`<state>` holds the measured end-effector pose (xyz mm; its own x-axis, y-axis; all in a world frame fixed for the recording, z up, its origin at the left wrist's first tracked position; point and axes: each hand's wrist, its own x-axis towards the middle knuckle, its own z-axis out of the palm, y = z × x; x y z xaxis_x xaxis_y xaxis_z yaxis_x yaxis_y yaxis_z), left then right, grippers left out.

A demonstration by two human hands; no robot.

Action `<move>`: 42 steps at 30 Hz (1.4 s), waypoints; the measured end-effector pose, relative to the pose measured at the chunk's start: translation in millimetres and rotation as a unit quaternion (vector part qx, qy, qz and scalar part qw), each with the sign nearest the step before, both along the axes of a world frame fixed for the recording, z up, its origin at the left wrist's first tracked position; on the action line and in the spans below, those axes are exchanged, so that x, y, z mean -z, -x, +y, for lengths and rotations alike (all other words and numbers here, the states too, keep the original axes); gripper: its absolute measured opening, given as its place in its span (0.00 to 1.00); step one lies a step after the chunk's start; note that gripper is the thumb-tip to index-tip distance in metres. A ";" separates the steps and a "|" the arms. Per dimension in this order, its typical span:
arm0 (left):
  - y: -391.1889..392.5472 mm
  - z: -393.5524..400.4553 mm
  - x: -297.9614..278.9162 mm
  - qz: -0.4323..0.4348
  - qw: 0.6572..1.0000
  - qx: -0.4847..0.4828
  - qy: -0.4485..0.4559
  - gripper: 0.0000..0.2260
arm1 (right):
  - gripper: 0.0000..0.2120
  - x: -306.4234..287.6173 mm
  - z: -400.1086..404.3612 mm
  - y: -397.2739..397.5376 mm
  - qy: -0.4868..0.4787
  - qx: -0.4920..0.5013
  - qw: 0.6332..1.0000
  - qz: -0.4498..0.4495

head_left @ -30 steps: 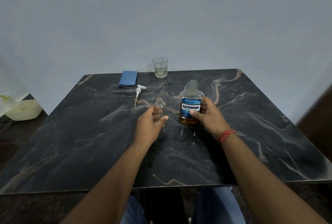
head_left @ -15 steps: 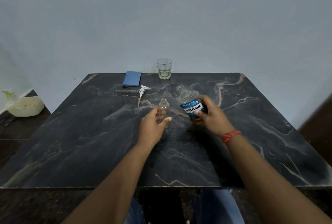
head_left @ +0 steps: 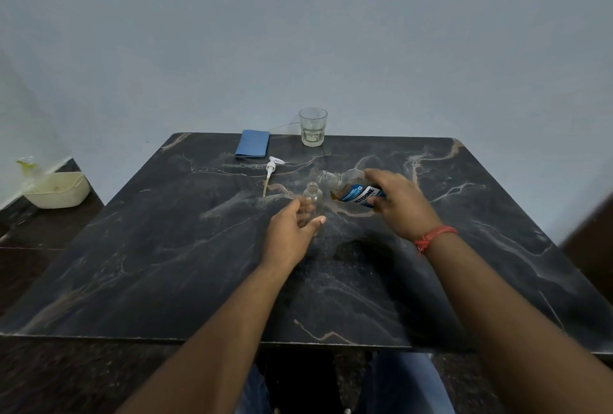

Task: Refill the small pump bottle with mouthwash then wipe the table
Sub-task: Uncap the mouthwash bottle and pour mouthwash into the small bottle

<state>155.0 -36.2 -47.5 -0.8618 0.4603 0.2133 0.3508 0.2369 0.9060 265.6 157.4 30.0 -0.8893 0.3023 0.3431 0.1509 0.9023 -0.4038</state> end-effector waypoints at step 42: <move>1.7 -0.4 0.7 0.007 1.000 0.008 0.022 0.15 | 0.23 -42.9 8.0 6.2 -0.193 -0.005 0.980 -0.052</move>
